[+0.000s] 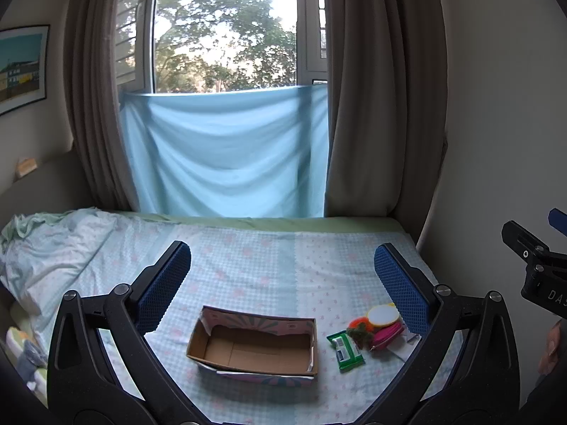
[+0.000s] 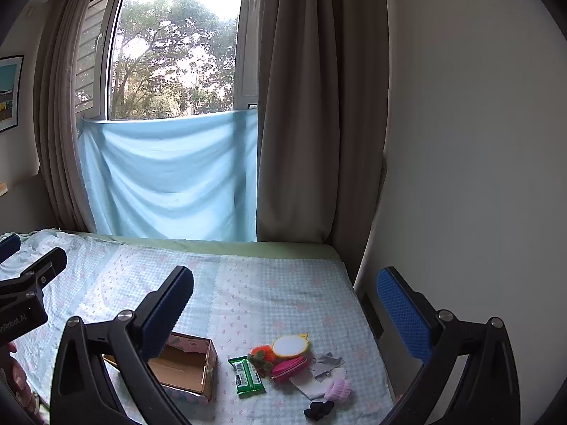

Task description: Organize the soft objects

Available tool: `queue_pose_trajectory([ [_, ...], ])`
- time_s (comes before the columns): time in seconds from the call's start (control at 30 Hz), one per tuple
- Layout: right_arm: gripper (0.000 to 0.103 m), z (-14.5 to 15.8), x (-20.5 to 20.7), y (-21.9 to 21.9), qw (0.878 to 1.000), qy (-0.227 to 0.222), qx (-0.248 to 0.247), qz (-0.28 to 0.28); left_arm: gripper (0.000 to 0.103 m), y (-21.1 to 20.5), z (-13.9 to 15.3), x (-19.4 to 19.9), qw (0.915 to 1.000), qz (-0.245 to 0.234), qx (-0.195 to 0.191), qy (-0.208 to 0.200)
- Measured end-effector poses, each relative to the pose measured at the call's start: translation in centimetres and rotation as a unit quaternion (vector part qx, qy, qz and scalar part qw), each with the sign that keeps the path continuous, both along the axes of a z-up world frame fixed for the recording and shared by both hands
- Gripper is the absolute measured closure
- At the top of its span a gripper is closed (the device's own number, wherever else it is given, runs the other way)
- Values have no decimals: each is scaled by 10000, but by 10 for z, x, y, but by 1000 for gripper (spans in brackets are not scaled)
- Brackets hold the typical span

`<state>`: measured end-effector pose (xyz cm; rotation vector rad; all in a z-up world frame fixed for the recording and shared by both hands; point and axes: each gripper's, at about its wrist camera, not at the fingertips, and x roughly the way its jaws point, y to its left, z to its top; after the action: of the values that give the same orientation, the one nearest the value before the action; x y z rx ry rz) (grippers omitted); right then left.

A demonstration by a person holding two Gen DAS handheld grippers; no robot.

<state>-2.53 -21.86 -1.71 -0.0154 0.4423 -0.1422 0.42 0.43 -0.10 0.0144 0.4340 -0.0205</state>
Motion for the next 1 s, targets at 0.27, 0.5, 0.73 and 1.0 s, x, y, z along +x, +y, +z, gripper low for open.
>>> queue_pose_trajectory([
  [0.27,0,0,0,1,10000,6,-21,-1,0,0,0,1,10000,22,13,-5],
  [0.5,0,0,-1,5,10000,17,-25,6,0,1,-3,2,10000,15,-11,21],
  [0.73,0,1,-2,7,10000,40,-15,3,0,-1,-4,4,10000,-15,-9,56],
  [1.0,0,2,-2,8,10000,40,-17,-1,0,1,-4,6,10000,-31,-23,92],
])
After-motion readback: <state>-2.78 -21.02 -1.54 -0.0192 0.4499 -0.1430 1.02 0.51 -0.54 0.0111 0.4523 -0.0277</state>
